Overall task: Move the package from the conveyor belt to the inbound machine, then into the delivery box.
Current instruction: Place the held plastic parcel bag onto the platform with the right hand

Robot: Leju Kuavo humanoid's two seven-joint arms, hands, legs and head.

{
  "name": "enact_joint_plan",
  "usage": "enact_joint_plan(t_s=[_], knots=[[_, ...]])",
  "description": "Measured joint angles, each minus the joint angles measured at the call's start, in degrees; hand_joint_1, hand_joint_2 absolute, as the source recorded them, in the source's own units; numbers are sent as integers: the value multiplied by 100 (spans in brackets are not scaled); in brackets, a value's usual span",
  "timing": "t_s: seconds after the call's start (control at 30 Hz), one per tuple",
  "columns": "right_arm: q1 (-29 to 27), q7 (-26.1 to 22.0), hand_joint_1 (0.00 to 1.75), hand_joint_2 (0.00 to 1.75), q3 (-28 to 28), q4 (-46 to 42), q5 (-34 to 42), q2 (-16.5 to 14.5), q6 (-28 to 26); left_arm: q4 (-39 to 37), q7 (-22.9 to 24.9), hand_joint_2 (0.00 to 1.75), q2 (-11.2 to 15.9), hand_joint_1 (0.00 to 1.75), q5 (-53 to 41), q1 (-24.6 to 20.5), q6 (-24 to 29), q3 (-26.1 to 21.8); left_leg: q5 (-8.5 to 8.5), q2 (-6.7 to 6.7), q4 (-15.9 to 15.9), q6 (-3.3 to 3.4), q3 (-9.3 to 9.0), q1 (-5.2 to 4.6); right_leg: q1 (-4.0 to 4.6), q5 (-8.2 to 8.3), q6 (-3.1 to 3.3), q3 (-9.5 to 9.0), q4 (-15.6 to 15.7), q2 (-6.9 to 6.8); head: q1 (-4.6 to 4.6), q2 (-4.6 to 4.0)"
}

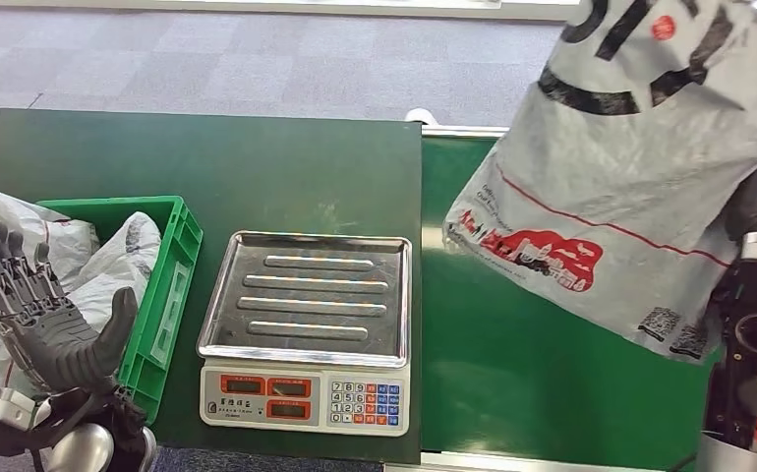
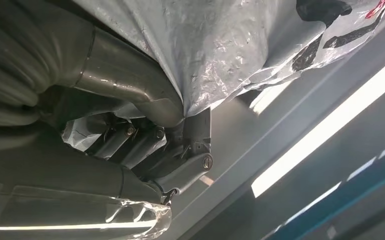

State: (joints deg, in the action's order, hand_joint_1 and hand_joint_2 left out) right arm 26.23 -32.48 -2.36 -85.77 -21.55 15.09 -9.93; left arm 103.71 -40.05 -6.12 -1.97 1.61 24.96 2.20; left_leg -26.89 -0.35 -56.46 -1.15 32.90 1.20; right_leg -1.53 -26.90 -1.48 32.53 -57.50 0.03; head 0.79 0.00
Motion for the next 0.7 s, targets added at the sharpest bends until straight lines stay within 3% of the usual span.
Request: enact_joint_plan(t_s=[0.23,0.5,0.7], knots=[[114,-73,175,175,880,216,-626,-221,152,44,0,175,1,0,-1,-59,24,58,4,-1,0,1,1,0,0,0,0,-5,-1,-1,-1,0],[721,-227,175,175,2273,1071,-1658,-708,192,37,0,175,0,0,-21,-199,7,94,6,2,0,-3,-3,5,4,0,1,0,-2,3,-1,0],[928,-245,175,175,2704,1433,-1721,-903,169,22,1,175,2,0,-22,-251,6,104,6,2,0,-3,0,3,3,0,0,0,-2,3,-2,0]])
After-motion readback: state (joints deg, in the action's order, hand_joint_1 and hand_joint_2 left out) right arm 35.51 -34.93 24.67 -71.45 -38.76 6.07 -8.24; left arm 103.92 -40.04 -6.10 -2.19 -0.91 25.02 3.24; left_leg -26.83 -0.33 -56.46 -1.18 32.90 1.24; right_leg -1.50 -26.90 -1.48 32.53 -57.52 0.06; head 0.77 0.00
